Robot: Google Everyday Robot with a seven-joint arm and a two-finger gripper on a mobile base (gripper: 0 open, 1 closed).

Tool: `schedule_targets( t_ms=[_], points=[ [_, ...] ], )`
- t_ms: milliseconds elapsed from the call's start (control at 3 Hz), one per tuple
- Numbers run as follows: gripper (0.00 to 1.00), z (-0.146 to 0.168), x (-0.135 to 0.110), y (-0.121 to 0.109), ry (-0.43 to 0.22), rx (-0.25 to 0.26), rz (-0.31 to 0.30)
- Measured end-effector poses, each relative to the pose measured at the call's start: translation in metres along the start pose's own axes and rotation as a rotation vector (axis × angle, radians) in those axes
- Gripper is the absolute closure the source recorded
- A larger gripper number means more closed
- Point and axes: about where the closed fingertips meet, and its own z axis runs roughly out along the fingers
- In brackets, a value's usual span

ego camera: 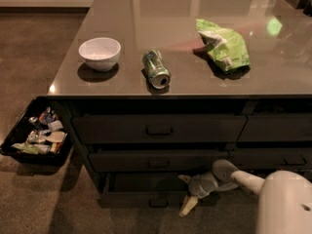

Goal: Open bottom drawer

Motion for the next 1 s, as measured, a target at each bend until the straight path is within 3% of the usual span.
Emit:
schedule_targets(
  t_ms=[333,1000],
  points=[
    [0.0,0.02,0.011,-0.01,0.002,-0.061,0.019],
    [0.0,0.036,0.04,0.03,-0.014,-0.145,0.122]
  ],
)
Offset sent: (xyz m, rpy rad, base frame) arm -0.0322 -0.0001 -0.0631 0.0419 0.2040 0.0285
